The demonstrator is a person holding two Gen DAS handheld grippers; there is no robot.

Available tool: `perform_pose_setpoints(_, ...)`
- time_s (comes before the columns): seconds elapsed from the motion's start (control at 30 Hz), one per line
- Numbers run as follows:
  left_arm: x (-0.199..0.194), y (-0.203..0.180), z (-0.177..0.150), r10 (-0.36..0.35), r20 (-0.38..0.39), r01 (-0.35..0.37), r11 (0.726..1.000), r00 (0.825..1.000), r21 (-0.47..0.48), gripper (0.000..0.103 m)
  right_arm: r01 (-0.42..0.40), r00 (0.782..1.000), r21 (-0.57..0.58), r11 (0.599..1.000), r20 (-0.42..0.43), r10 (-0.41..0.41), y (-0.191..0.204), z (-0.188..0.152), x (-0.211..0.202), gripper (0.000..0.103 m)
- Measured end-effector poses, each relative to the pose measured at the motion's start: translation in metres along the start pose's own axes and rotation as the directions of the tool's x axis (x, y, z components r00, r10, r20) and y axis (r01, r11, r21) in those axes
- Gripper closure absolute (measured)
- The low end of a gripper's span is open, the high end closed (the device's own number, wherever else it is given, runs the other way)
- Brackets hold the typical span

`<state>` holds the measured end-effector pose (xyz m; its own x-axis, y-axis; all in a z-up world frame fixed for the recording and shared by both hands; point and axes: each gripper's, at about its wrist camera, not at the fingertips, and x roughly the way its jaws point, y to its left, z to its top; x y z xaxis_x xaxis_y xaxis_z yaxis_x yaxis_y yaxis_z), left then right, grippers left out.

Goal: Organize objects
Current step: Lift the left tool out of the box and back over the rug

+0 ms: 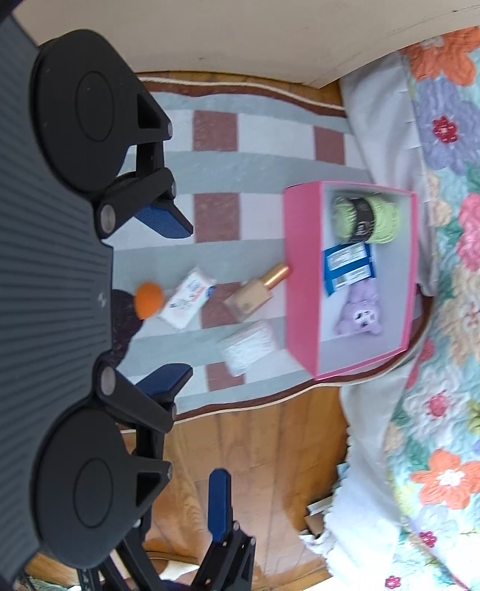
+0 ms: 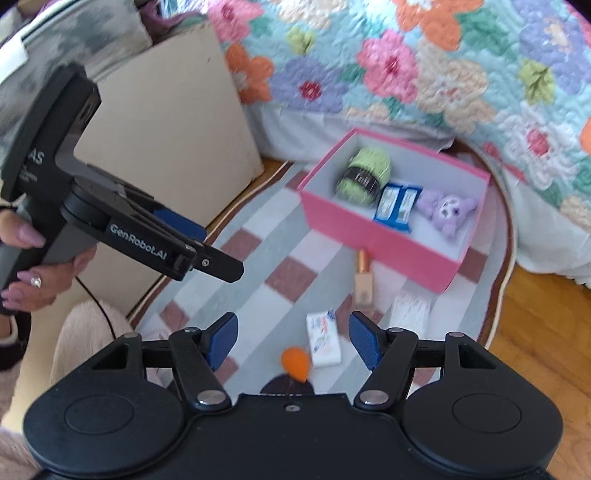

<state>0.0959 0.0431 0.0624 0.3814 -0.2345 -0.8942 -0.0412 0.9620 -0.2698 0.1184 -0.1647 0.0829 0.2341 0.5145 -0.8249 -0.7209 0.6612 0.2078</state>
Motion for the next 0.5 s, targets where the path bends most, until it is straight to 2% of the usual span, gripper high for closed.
perform_pose_setpoints(0.23, 0.031, 0.003, -0.025, 0.003, -0.079, -0.002, 1.000, 0.997, 0.015, 0.029, -0.042, 0.998, 0.058, 0.997, -0.044, 0.044, -0.015, -0.026, 0.033, 0.032)
perform_pose_setpoints(0.4, 0.061, 0.009, -0.037, 0.033, -0.129, -0.030, 0.999, 0.991, 0.027, 0.029, -0.016, 0.998, 0.083, 0.996, -0.061, 0.021, -0.026, -0.044, 0.063, 0.032)
perform_pose_setpoints(0.5, 0.078, 0.014, -0.041, 0.005, -0.148, -0.003, 1.000, 0.989, 0.014, 0.029, 0.026, 0.999, 0.008, 1.000, -0.040, -0.025, -0.021, -0.055, 0.074, 0.032)
